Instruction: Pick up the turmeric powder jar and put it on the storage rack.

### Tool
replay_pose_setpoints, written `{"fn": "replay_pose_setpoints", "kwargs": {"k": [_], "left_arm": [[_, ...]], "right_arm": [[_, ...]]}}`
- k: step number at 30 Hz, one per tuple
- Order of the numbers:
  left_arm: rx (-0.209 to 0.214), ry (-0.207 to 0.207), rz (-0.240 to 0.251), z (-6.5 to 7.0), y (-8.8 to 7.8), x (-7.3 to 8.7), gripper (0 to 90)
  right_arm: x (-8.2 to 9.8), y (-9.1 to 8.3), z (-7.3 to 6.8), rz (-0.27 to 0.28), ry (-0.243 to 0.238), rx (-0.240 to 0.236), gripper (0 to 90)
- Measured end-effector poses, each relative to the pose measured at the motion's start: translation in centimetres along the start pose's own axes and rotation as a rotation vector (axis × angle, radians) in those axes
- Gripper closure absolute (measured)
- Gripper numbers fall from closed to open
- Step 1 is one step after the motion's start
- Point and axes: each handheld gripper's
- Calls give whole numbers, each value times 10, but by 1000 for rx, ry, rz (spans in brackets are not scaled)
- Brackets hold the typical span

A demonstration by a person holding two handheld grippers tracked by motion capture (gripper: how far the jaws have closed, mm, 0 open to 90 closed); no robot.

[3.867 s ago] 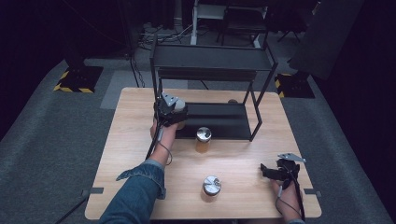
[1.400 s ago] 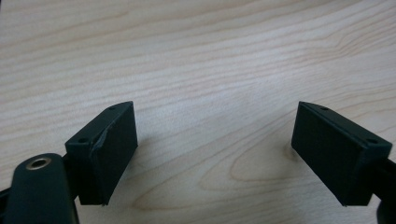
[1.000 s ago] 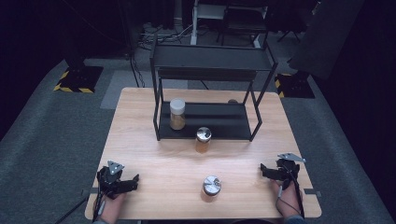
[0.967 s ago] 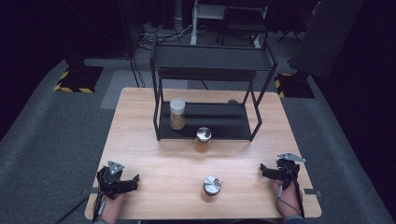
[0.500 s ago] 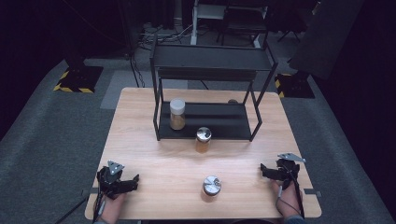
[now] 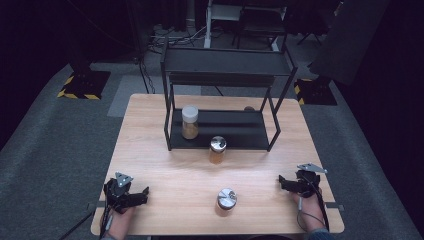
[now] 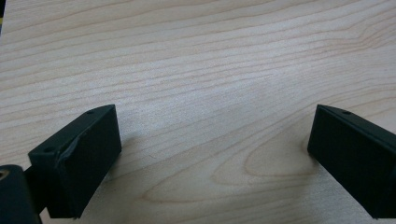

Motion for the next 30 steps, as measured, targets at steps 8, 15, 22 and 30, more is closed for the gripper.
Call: {"fn": "replay_pose_setpoints", "kwargs": {"k": [8,15,22,30], "left_arm": [[-1,0,-1,0,0,0,23],[-1,-1,-1,0,0,0,22],[-2,-2,-1,0,0,0,22],[-2,-2,-1,0,0,0,22]], "right_arm": [[0,0,-1,0,4,4,4],[-2,0,1,-9,-2,-1,8],[0,-5,-1,19,-1,-11,38],[5,-26,-15,145,-23,2,38]]}}
Point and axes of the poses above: each handheld gripper's, and its own axes: y roughly forward along the jaws, x roughly out of its underside, z roughly to its right, and after that the axes turned 3 degrees about -x, right-handed
